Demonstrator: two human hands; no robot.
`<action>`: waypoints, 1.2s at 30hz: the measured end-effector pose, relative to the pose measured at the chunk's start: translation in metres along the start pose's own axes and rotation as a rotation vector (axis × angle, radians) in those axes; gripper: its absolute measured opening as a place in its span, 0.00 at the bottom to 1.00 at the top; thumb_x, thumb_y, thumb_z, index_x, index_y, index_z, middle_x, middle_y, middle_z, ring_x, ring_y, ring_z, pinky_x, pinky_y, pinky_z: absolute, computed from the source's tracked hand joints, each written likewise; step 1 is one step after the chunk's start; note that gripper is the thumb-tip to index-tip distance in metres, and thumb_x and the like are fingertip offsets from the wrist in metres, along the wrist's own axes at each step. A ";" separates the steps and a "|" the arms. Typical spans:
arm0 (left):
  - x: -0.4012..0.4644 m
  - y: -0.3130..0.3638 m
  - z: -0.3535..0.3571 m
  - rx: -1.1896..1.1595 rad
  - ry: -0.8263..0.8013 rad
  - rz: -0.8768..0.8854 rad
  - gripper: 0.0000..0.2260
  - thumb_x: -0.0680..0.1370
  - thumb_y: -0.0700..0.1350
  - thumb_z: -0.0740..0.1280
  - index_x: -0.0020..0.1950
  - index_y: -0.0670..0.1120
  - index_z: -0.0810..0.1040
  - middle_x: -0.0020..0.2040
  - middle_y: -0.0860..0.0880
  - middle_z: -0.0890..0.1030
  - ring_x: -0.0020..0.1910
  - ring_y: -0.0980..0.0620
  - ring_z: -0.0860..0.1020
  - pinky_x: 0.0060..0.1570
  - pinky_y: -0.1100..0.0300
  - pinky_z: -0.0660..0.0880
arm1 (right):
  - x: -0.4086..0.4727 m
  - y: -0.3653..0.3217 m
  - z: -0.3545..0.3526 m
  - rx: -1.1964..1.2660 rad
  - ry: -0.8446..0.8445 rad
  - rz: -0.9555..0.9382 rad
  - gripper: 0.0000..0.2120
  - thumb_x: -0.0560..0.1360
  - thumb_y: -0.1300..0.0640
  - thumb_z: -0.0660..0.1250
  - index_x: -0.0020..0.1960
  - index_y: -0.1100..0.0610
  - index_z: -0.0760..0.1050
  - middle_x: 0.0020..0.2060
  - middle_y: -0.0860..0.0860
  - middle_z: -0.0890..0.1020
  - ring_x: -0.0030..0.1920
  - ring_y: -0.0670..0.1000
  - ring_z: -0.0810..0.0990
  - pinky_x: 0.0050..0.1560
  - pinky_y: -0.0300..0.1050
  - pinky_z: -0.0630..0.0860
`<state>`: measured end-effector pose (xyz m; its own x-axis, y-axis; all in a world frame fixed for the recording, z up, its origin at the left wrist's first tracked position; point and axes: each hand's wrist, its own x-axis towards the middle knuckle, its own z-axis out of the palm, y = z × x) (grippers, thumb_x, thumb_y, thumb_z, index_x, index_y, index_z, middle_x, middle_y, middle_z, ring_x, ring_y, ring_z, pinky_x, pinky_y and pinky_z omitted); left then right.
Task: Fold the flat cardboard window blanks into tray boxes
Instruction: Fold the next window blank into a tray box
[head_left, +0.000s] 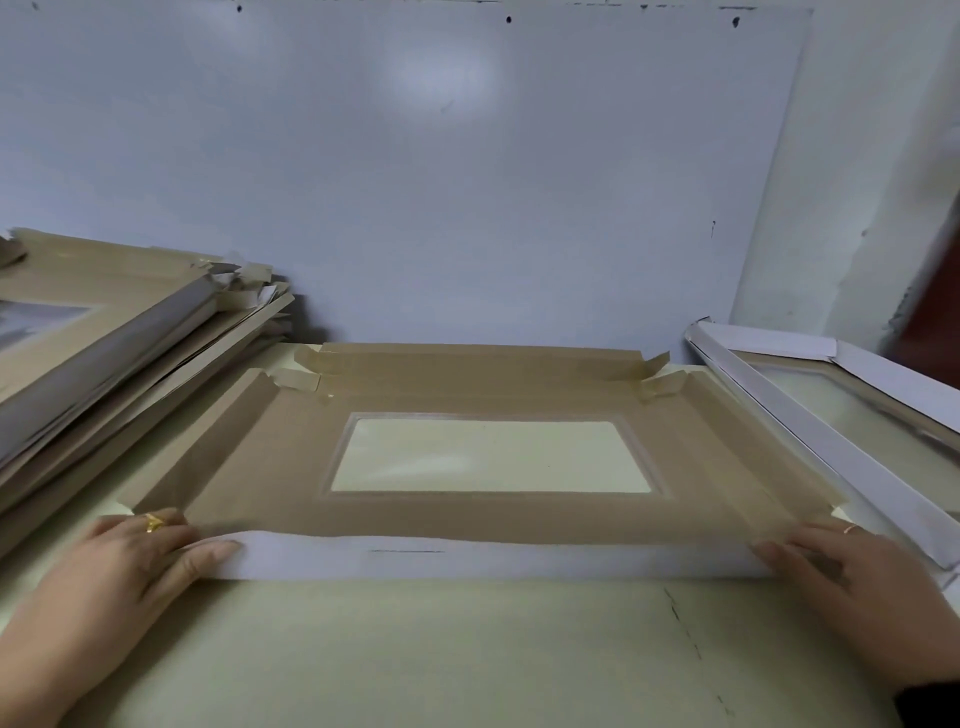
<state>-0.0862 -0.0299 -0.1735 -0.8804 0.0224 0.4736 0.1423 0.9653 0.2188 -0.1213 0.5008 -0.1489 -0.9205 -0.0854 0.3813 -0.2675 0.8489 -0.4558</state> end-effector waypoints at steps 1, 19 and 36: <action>0.000 0.000 0.002 0.048 0.015 -0.008 0.13 0.77 0.68 0.47 0.42 0.70 0.70 0.32 0.61 0.71 0.29 0.59 0.69 0.36 0.62 0.64 | 0.000 -0.001 0.000 -0.080 0.007 0.010 0.12 0.67 0.43 0.62 0.32 0.48 0.78 0.27 0.49 0.76 0.34 0.51 0.75 0.38 0.47 0.70; 0.010 0.119 0.008 0.007 -0.143 0.253 0.16 0.74 0.47 0.59 0.58 0.49 0.80 0.56 0.50 0.80 0.55 0.49 0.79 0.47 0.61 0.71 | 0.007 -0.080 0.050 -0.228 -0.130 -0.478 0.23 0.63 0.60 0.73 0.58 0.56 0.79 0.56 0.51 0.81 0.55 0.53 0.80 0.53 0.45 0.75; 0.016 0.102 0.026 -0.379 -0.449 0.198 0.22 0.74 0.54 0.67 0.65 0.66 0.63 0.69 0.69 0.58 0.69 0.73 0.51 0.69 0.73 0.50 | 0.007 -0.034 0.040 -0.050 -0.459 -0.328 0.26 0.77 0.48 0.62 0.68 0.38 0.51 0.67 0.31 0.55 0.70 0.32 0.49 0.71 0.33 0.46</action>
<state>-0.0978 0.0755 -0.1660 -0.9136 0.3784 0.1489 0.4005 0.7739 0.4907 -0.1297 0.4501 -0.1629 -0.8236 -0.5577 0.1027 -0.5573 0.7622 -0.3293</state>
